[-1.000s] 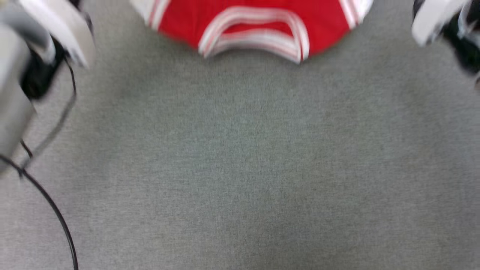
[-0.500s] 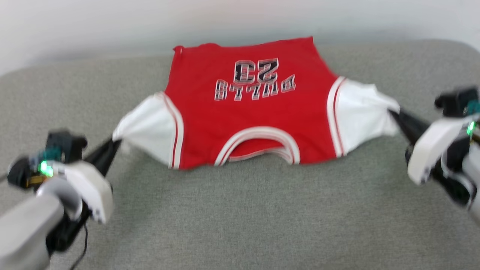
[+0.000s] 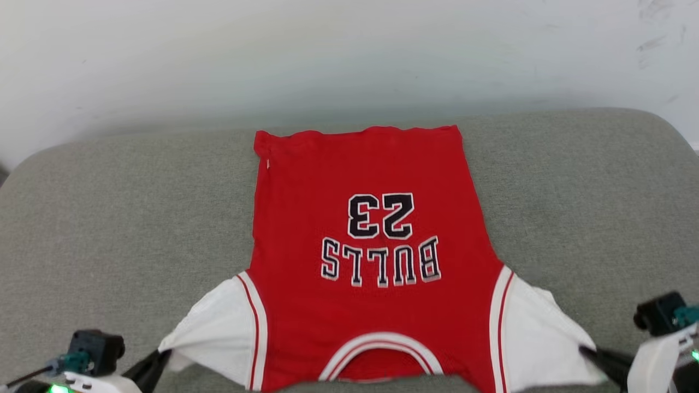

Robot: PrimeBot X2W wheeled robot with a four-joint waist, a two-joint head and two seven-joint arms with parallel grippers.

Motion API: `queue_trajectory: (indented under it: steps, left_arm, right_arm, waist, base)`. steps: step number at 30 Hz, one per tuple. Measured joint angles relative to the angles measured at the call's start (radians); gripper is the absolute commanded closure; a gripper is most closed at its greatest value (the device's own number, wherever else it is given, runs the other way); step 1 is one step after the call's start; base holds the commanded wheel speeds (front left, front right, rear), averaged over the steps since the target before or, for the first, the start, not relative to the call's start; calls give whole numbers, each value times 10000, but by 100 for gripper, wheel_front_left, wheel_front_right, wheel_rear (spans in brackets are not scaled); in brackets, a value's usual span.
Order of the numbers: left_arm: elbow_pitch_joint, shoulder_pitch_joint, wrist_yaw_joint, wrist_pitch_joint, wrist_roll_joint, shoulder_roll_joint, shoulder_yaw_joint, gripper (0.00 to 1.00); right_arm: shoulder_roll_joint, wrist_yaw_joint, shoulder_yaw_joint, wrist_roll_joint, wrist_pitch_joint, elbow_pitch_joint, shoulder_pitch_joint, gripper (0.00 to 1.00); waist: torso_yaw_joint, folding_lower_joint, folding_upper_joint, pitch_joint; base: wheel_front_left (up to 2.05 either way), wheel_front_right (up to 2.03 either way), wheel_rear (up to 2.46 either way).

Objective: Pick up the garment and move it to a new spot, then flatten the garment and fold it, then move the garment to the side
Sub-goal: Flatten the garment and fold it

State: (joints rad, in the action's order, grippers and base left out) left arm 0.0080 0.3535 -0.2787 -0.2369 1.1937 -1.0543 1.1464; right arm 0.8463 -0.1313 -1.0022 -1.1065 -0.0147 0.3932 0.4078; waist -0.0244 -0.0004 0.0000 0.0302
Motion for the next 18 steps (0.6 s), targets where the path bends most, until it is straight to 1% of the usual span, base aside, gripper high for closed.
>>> queue_trajectory:
  steps: [2,5,9,10,11,14,18]
  left_arm:
    - [-236,-267,-84,-15,171,-56,59,100]
    - [-433,-476,-238,-40,144,-23,161,100]
    - [-454,-574,-343,-88,98,313,161,100]
    - [-454,-571,-378,-98,25,380,159,100]
    - [-453,-561,-378,-100,-36,439,159,100]
    - [-510,-408,-378,-128,-261,619,151,100]
    - [-679,-175,-481,-144,-598,704,42,100]
  right_arm:
    - [295,0,-77,-31,-360,-439,-497,100]
    - [704,0,-13,-385,-871,-865,-1179,100]
    - [867,0,437,-391,-1116,-1141,-1438,100]
    - [863,0,662,-364,-1091,-1116,-1434,53]
    - [865,2,861,-351,-1095,-1116,-1412,0]
    - [874,2,1559,-136,-1034,-1337,-1163,0]
    - [1022,2,2805,483,-989,-1745,-66,0]
  waist:
    - [22,0,0,18]
    - [95,0,0,86]
    - [156,1,0,300]
    - [171,2,0,362]
    - [189,2,1,424]
    - [242,2,0,634]
    - [285,4,0,994]
  base:
    - [0,0,0]
    - [0,0,0]
    - [0,0,0]
    - [0,0,0]
    - [0,0,0]
    - [0,0,0]
    - [0,0,0]
